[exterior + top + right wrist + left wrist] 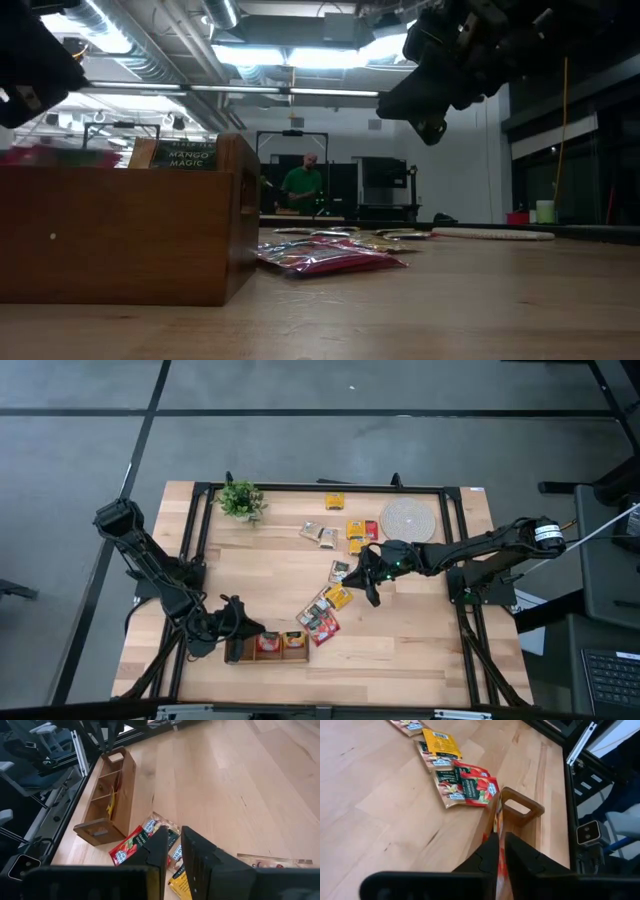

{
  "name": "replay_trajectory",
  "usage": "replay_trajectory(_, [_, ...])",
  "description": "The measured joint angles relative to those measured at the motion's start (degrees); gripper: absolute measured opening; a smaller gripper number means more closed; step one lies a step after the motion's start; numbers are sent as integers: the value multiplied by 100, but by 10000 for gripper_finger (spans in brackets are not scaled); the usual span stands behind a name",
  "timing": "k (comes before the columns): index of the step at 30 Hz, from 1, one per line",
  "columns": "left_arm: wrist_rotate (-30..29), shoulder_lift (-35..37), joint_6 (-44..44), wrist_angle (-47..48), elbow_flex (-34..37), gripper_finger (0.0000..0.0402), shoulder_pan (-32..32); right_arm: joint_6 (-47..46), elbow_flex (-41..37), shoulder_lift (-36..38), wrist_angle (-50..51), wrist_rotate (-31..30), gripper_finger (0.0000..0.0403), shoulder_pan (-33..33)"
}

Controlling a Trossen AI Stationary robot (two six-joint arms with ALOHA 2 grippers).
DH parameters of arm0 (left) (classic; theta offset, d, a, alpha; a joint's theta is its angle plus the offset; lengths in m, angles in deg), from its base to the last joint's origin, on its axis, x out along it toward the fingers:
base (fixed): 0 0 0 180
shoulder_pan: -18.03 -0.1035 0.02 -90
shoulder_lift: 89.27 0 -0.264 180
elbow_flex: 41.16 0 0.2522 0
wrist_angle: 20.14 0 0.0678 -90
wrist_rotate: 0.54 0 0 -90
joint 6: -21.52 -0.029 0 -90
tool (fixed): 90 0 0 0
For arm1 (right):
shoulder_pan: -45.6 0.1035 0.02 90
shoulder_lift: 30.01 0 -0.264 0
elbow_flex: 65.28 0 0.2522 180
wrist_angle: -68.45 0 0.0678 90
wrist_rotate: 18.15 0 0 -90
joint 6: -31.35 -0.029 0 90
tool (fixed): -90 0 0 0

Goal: Pick & Place Tea
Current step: Put the red tea bag into the middle section of the wooden organizer, then put the yellow tea bag into the right section of the wooden organizer

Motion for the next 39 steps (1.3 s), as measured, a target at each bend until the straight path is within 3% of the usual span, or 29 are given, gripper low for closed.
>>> replay_trajectory(10, [307,-2,-89,131,0,64,-256,2,0,-1,2,1,56,0])
replay_trajectory(22, [39,-2,-866,-8,2,59,-444,-213,2,-2,244,3,56,-2])
replay_trajectory(31, [215,149,-1402,-55,2,62,-1480,-45,2,-2,938,-1495,56,-435])
replay_trajectory(39, [960,291,-2308,-70,4,59,-2721,-110,4,-2,1158,-1652,56,-1197])
